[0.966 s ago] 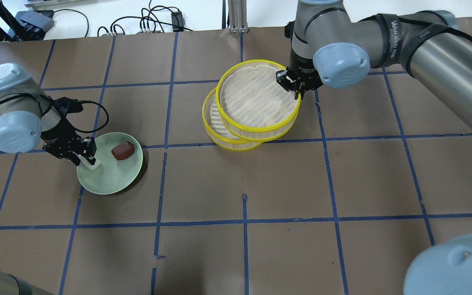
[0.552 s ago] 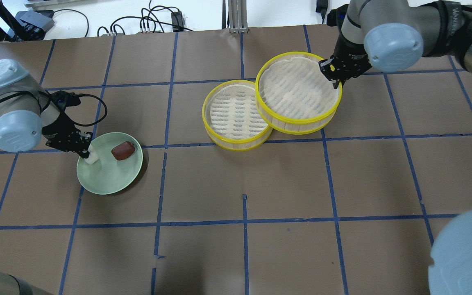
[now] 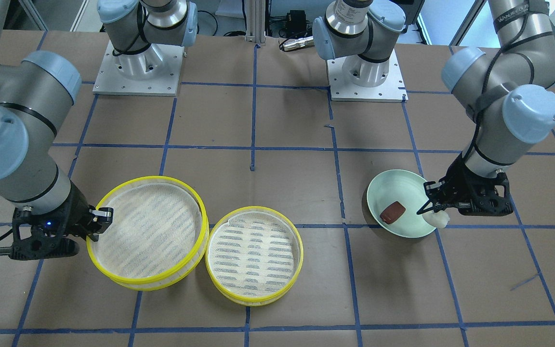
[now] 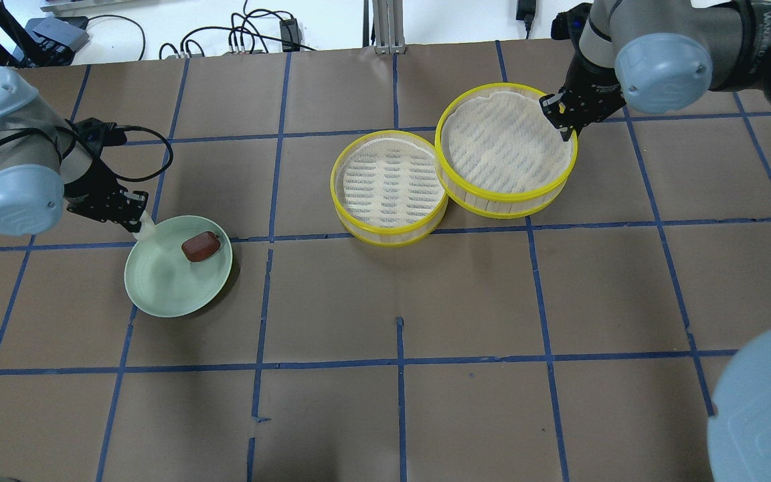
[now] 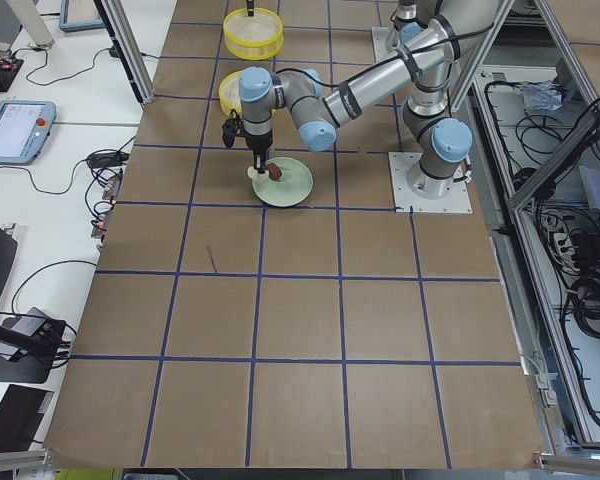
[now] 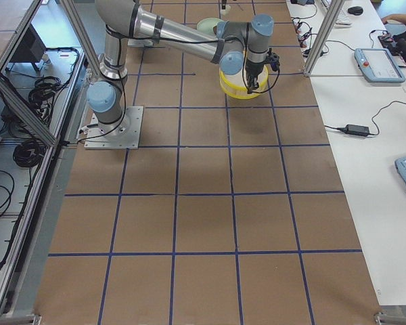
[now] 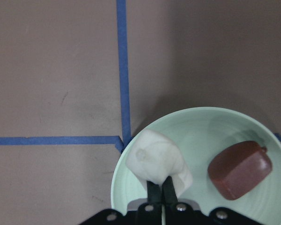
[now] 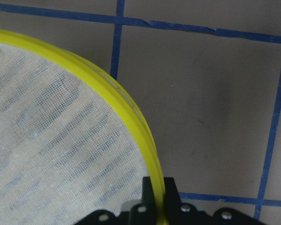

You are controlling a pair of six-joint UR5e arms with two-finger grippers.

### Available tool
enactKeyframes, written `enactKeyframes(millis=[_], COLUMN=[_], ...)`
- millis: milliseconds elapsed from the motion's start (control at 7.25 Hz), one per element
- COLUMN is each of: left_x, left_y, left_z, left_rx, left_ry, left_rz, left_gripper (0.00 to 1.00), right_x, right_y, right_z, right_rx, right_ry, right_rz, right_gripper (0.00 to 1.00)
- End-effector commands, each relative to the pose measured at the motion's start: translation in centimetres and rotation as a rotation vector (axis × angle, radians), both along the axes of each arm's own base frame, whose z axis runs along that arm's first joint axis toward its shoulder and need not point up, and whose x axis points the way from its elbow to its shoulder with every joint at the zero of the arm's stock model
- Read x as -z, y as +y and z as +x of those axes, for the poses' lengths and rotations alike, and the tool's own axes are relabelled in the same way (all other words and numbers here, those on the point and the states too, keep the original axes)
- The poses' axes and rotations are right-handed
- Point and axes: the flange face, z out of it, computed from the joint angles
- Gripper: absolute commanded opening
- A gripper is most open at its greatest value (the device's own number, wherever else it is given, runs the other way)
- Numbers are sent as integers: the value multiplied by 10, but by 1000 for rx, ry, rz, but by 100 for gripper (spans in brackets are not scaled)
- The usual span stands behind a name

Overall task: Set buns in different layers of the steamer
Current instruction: 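Carry the white bun with the left gripper and lower it into the bottom tier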

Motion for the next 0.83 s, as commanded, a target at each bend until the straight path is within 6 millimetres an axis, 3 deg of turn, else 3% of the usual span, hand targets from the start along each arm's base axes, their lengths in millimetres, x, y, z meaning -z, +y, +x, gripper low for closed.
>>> enactKeyframes(millis=[0, 414, 690], left_x=[-50, -13, 43], left_y=[-19, -38, -34], left_z=[-122, -250, -331], left_rx=[-21, 16, 61], left_ry=[93, 239, 288], left_rz=[-107, -111, -118], left_gripper=[0, 1, 1], right_x=[3, 9, 9], right_y=[2, 4, 4], right_z=[-6, -6, -5], right_rx=[2, 6, 6], right_ry=[-2, -7, -7], right_rz=[10, 18, 18], right_gripper=[6, 6, 6])
